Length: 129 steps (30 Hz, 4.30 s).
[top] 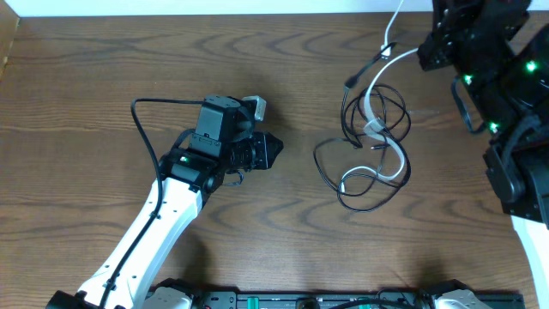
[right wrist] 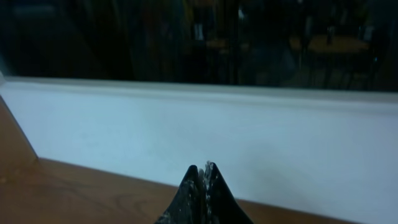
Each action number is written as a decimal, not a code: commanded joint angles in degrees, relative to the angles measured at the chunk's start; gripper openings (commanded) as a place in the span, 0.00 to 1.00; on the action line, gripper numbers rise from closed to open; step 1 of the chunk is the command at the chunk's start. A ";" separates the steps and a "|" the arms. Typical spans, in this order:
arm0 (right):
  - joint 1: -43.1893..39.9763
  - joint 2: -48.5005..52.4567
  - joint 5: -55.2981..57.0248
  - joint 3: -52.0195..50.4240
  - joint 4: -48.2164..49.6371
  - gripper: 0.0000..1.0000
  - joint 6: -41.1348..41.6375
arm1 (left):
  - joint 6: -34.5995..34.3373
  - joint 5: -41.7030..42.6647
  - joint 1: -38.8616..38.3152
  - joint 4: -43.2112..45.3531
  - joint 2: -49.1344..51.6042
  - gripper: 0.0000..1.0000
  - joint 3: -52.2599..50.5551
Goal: Untangle cables
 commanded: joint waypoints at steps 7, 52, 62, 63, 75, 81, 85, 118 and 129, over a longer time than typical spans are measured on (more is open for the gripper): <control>-0.13 3.58 -2.40 0.81 -17.31 0.01 -0.61 | 0.74 -0.52 0.09 -0.09 0.48 0.22 0.20; 0.42 12.52 -12.61 0.79 -32.85 0.01 -7.87 | 0.74 -0.52 0.09 -0.98 0.50 0.22 0.20; 0.44 12.59 -39.58 0.63 -34.10 0.01 -21.84 | 0.72 -0.50 0.07 -0.79 0.50 0.22 0.20; 0.50 12.59 -40.30 0.63 -33.99 0.01 -20.85 | 0.72 -0.50 0.07 -0.59 0.50 0.22 0.20; 0.90 12.57 -58.16 0.63 -22.84 0.00 -13.77 | -0.39 -0.98 -8.11 8.63 1.38 0.22 0.20; 1.11 12.57 -52.52 0.63 -23.06 0.01 -12.98 | -4.26 0.00 -12.39 12.44 2.27 0.22 0.20; 1.11 12.57 -31.21 0.63 -23.34 0.01 -6.34 | -4.48 2.38 -13.92 11.96 2.23 0.21 0.20; -1.46 12.55 -53.77 0.61 -22.56 0.01 -13.66 | -4.44 -7.30 -14.60 8.68 2.29 0.21 0.20; -1.42 12.52 -55.87 0.61 -23.32 0.01 -12.33 | -4.44 -18.34 -14.60 8.13 2.29 0.21 0.20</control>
